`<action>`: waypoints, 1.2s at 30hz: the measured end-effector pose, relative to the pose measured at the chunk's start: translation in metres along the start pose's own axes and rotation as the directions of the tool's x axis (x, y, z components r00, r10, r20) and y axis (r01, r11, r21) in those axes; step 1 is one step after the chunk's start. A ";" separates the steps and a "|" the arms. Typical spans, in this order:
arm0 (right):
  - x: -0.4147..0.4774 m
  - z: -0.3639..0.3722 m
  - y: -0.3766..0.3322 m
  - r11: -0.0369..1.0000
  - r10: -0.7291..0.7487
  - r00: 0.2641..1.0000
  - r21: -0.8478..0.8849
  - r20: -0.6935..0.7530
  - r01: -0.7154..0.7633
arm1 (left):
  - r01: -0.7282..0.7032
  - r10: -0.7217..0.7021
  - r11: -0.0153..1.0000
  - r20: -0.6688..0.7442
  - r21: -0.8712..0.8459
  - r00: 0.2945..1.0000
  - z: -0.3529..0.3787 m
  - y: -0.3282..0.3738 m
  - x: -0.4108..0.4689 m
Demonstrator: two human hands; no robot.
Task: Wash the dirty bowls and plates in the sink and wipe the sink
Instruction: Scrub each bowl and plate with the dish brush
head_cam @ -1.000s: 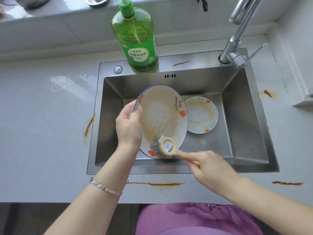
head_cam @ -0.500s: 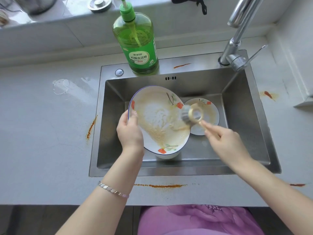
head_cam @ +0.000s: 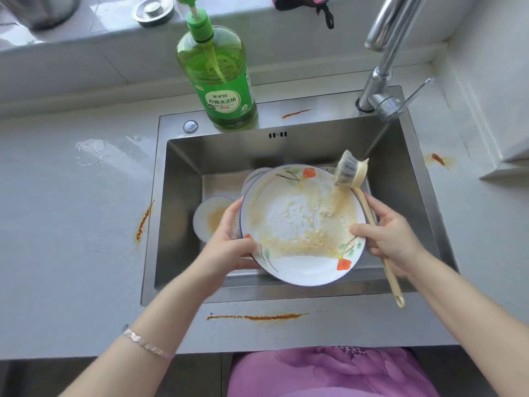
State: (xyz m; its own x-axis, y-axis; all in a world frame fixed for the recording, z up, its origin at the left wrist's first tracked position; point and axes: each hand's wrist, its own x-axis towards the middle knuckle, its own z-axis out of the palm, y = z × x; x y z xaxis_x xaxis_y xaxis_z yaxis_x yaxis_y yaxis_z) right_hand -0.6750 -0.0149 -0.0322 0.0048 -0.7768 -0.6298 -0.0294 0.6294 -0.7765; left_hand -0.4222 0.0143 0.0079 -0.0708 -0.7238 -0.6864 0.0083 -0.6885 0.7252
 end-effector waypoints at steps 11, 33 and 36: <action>-0.015 -0.010 -0.034 0.729 -0.337 0.938 -0.610 0.075 0.311 | -0.057 0.071 0.992 0.127 -0.115 0.989 0.007 -0.013 -0.020; -0.038 0.034 -0.035 0.376 -0.172 0.911 -0.830 0.374 0.411 | -0.301 0.282 0.953 -0.237 -0.048 0.930 0.008 -0.010 -0.023; -0.042 0.041 -0.034 0.441 -0.109 0.902 -0.793 0.418 0.421 | -0.326 0.313 0.945 -0.236 -0.020 0.920 0.008 -0.010 -0.021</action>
State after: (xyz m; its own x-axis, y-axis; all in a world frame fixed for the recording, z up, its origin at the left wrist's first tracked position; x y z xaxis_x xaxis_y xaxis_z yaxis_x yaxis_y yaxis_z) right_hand -0.6333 -0.0025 0.0197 0.4258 -0.7599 -0.4912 -0.8032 -0.0675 -0.5918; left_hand -0.4283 0.0365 0.0155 0.1727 -0.8921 -0.4175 0.0508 -0.4153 0.9083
